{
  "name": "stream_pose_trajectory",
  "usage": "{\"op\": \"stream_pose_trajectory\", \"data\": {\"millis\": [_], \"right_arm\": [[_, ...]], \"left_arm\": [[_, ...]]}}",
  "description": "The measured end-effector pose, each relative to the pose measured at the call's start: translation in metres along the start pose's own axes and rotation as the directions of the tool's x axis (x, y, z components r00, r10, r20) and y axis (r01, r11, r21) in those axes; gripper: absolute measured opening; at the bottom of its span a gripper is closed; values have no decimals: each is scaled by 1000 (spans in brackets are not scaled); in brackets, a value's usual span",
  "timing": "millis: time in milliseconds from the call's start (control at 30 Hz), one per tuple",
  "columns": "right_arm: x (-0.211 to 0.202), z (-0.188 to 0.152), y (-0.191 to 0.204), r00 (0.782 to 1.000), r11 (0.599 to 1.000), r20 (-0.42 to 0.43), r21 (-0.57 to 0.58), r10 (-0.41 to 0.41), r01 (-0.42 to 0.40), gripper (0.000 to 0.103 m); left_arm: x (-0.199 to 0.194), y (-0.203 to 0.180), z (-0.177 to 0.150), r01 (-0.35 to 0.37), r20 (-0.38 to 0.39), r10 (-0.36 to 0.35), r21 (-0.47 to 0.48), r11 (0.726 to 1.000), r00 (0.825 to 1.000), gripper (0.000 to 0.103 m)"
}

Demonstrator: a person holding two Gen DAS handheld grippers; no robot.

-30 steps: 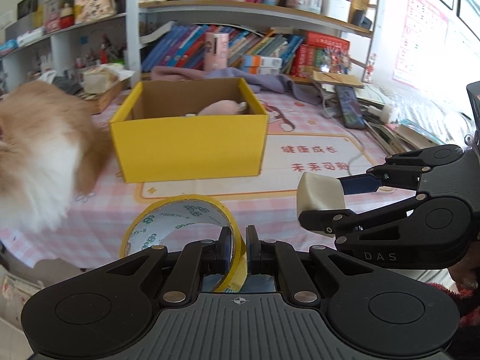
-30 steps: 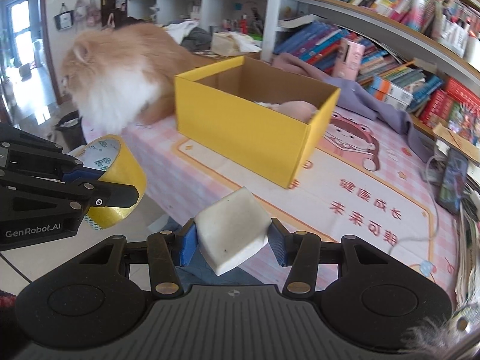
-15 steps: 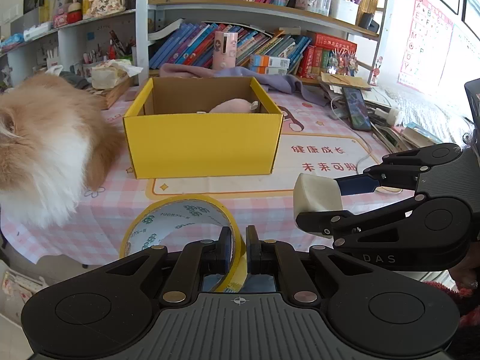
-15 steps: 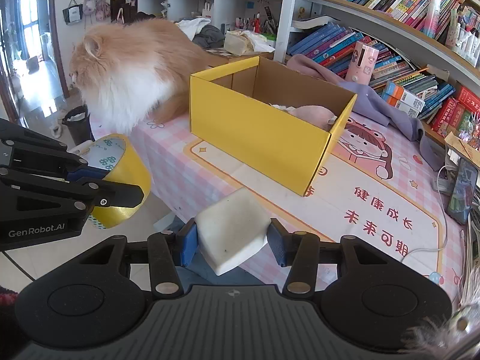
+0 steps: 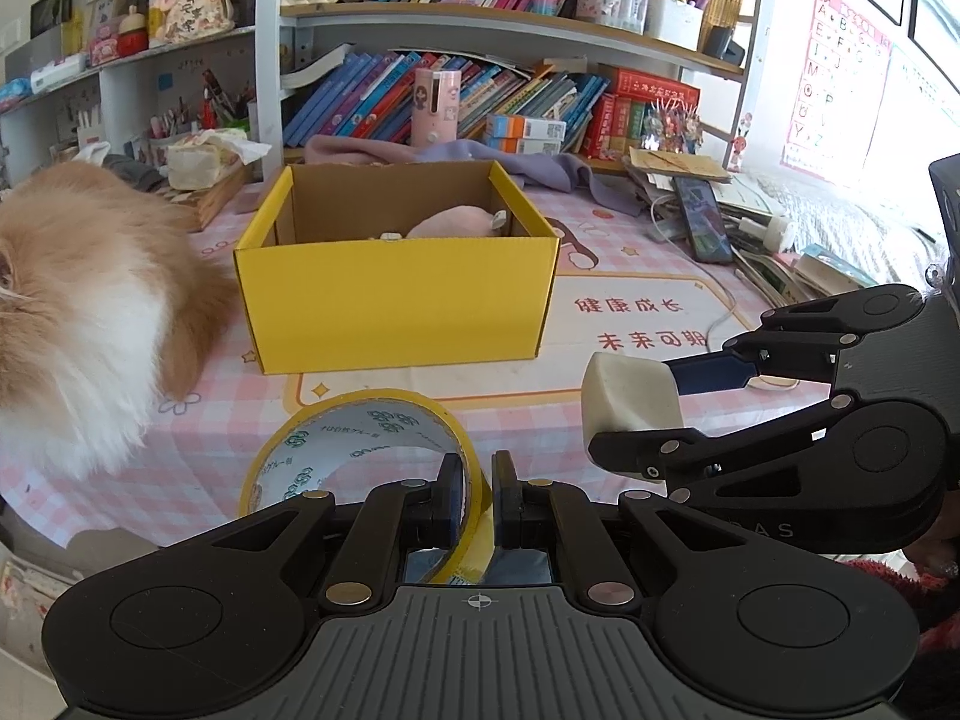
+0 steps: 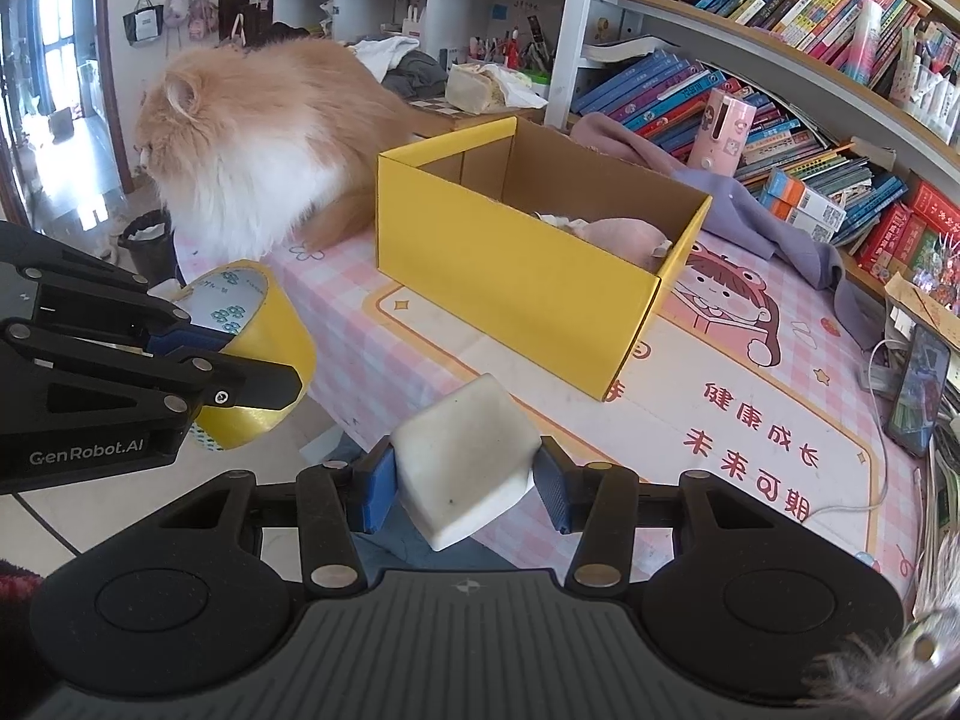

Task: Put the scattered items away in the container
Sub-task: 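Lift the tape roll and sponge and carry both over the yellow box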

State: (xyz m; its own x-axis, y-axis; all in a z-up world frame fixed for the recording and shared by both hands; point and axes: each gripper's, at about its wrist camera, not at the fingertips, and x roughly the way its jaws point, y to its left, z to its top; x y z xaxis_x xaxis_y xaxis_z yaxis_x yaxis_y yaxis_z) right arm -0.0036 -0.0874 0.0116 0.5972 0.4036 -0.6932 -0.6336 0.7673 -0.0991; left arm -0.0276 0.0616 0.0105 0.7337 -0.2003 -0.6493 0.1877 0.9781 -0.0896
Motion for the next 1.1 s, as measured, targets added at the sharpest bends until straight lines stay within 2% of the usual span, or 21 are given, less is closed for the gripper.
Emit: {"op": "stream_pose_trajectory", "data": {"millis": [400, 600, 867, 1100], "right_arm": [[8, -4, -8, 998, 1000, -62, 1, -7, 7, 45], [12, 5, -14, 1000, 1000, -23, 3, -21, 21, 44], [22, 53, -49, 991, 996, 109, 44, -82, 77, 44], [46, 105, -73, 973, 994, 206, -19, -101, 107, 44]], "left_arm": [[17, -3, 2, 58, -37, -59, -14, 998, 998, 8], [17, 6, 13, 46, -7, -46, -26, 999, 999, 8], [23, 19, 65, 44, 96, -46, 30, 999, 994, 8], [50, 33, 134, 68, 170, -80, 75, 995, 982, 8]]}}
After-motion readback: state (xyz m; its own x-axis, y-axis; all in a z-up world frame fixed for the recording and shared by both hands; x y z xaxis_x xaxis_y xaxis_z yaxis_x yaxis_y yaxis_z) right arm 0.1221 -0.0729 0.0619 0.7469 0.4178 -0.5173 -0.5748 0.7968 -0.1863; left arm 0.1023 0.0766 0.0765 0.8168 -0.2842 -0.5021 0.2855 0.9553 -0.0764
